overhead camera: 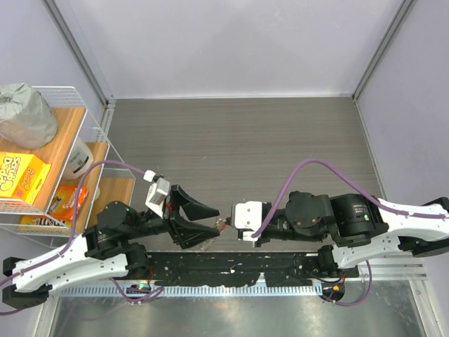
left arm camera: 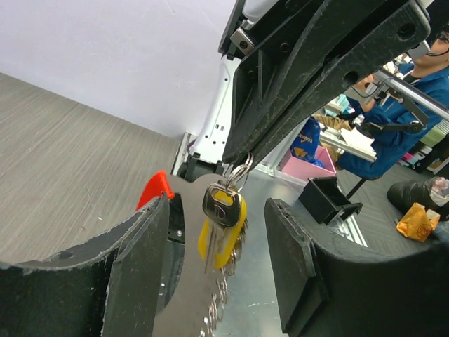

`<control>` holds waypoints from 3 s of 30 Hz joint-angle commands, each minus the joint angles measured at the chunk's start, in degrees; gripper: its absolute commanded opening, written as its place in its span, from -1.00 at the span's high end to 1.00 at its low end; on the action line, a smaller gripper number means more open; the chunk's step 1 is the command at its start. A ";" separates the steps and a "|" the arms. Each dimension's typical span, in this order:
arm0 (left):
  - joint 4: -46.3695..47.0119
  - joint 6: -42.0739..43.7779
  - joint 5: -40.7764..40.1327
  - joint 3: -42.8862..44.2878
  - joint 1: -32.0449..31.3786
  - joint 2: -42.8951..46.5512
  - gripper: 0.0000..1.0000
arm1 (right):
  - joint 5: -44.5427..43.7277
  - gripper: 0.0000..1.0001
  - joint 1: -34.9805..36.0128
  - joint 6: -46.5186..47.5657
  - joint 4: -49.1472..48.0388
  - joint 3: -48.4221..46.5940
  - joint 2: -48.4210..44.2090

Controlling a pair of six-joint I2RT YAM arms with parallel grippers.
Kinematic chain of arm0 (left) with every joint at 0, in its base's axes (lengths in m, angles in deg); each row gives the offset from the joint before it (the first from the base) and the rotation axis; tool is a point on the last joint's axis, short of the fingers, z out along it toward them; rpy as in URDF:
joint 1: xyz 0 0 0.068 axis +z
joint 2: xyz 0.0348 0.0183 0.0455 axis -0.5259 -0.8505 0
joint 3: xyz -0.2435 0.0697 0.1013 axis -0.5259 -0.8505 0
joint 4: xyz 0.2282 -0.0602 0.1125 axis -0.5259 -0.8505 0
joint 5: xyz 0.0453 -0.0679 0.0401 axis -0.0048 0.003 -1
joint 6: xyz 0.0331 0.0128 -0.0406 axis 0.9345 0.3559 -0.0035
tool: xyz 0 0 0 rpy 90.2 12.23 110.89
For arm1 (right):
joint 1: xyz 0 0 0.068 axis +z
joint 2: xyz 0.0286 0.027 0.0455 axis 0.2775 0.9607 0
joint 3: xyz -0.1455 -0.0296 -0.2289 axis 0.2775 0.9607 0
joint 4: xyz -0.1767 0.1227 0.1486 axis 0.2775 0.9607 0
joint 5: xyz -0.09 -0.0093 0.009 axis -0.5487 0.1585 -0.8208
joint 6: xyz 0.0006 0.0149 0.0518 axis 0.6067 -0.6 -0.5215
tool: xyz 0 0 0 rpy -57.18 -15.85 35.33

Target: Put the keys on the keyring

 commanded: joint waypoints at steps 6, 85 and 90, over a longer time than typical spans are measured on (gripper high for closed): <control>4.05 0.32 1.78 1.88 -0.07 -1.94 0.07 | -0.50 0.89 0.40 -1.17 -6.74 1.33 -2.87; -2.62 0.23 -5.32 -4.45 -0.07 10.71 -0.07 | -2.96 0.89 -0.31 -0.99 -53.14 33.14 -19.92; -6.23 0.05 -13.42 -6.20 -0.07 13.61 -0.08 | -10.87 0.89 -0.83 -1.52 -54.81 38.32 -20.72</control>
